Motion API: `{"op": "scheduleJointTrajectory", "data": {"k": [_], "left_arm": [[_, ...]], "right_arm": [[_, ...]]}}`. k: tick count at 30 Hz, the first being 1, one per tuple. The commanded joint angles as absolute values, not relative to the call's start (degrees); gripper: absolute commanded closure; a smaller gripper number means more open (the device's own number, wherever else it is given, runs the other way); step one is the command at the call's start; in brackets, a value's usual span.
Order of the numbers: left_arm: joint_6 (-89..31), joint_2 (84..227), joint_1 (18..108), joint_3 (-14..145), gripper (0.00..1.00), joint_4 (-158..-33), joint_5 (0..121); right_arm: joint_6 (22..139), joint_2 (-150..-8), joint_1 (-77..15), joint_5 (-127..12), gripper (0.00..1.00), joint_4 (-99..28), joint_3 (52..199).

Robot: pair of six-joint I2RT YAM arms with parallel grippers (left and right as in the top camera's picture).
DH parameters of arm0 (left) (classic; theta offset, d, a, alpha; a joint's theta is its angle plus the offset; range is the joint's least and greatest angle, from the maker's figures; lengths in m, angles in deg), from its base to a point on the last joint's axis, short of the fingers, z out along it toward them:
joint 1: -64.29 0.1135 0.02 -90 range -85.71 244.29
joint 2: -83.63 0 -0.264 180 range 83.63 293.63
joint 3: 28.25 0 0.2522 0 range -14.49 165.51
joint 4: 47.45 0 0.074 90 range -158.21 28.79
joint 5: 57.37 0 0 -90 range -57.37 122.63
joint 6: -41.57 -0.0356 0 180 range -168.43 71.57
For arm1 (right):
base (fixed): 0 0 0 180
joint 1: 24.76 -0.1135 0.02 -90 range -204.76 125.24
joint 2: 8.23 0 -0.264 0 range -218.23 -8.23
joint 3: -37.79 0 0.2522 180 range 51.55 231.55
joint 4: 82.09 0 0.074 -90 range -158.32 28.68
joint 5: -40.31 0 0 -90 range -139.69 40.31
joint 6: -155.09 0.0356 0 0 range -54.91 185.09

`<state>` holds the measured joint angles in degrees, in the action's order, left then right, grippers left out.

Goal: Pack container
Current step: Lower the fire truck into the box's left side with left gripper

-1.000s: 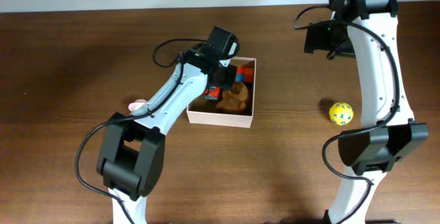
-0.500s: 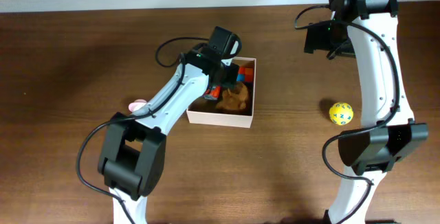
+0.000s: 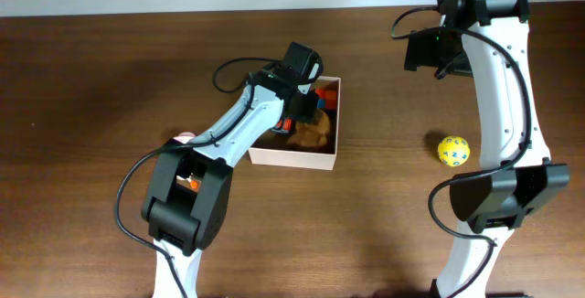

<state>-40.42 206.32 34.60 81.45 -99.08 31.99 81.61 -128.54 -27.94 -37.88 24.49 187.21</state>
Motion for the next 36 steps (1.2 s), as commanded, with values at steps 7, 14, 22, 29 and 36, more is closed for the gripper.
{"op": "scheduleJointTrajectory", "data": {"k": [7, 14, 22, 29, 36], "left_arm": [[-40.4, 208.6, 34.3, 82.2, 0.79, -98.9, 30.6], [-40.3, 209.2, 34.3, 82.3, 0.84, -99.0, 25.5], [-40.3, 209.2, 34.3, 82.3, 0.86, -99.3, 23.6], [-40.3, 209.2, 34.0, 82.3, 0.86, -98.7, 23.7], [-40.3, 209.2, 33.9, 83.2, 0.70, -98.2, 27.2]], "right_arm": [[82.1, -126.9, -27.7, -37.0, 0.01, 24.4, 188.1], [82.1, -126.9, -27.7, -37.0, 0.01, 24.4, 188.1], [82.1, -126.9, -27.7, -37.0, 0.01, 24.4, 188.1], [82.1, -126.9, -27.7, -37.0, 0.01, 24.4, 188.1], [82.1, -126.9, -27.7, -37.0, 0.01, 24.4, 188.1]]}}
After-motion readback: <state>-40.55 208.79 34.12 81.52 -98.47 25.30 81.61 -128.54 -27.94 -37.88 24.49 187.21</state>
